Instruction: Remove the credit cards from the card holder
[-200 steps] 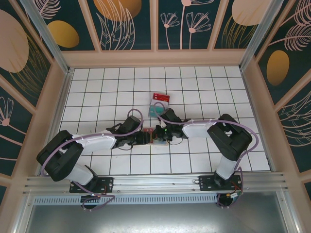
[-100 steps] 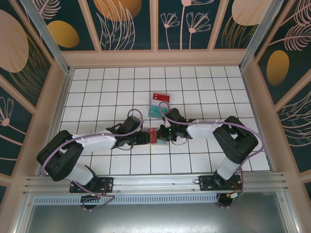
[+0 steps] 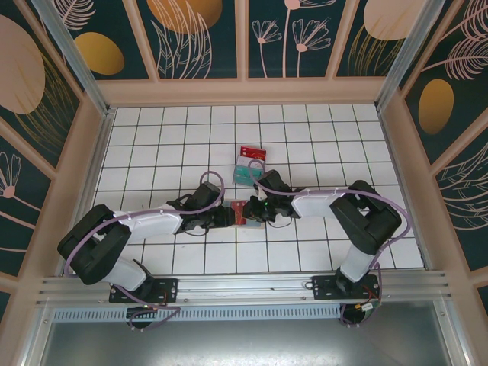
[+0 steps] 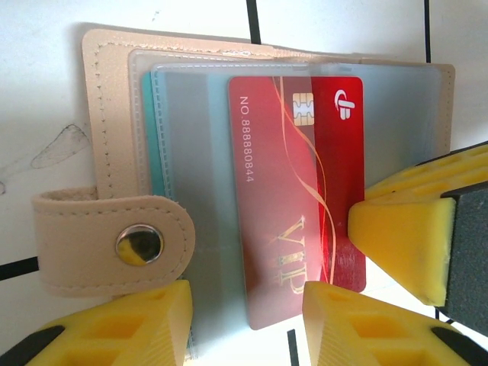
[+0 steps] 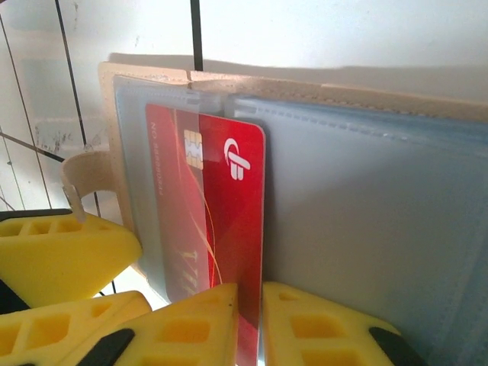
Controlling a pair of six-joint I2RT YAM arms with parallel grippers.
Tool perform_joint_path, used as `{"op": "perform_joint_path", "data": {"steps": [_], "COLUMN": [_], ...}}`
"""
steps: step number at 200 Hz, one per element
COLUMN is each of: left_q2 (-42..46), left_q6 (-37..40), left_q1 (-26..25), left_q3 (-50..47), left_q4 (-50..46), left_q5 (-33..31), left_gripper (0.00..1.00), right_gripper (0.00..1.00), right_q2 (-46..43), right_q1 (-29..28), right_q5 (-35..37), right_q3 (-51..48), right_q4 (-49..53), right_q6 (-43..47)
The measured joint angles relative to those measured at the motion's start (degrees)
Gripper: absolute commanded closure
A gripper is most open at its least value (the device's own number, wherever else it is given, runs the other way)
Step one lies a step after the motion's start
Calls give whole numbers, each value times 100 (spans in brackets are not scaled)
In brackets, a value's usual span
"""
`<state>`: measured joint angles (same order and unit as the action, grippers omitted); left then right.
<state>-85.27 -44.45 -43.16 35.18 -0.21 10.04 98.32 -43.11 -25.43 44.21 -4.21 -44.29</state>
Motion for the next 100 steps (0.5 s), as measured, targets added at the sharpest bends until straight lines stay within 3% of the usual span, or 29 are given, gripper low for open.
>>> {"op": "perform_joint_path", "data": {"steps": [11,100], "left_q2": [0,0], "left_q6": [0,0], "left_q1": [0,0], "left_q3": [-2,-7], "left_q4": [0,0], "left_q5": [0,-2], "left_gripper": [56,56], "right_gripper": [100,100], "right_q2": [2,-503], "right_q1": [0,181], "right_q5": [-2,33], "right_q3": [0,-450], "right_q4": [-9,-24], "right_q6": [-52,-55]}}
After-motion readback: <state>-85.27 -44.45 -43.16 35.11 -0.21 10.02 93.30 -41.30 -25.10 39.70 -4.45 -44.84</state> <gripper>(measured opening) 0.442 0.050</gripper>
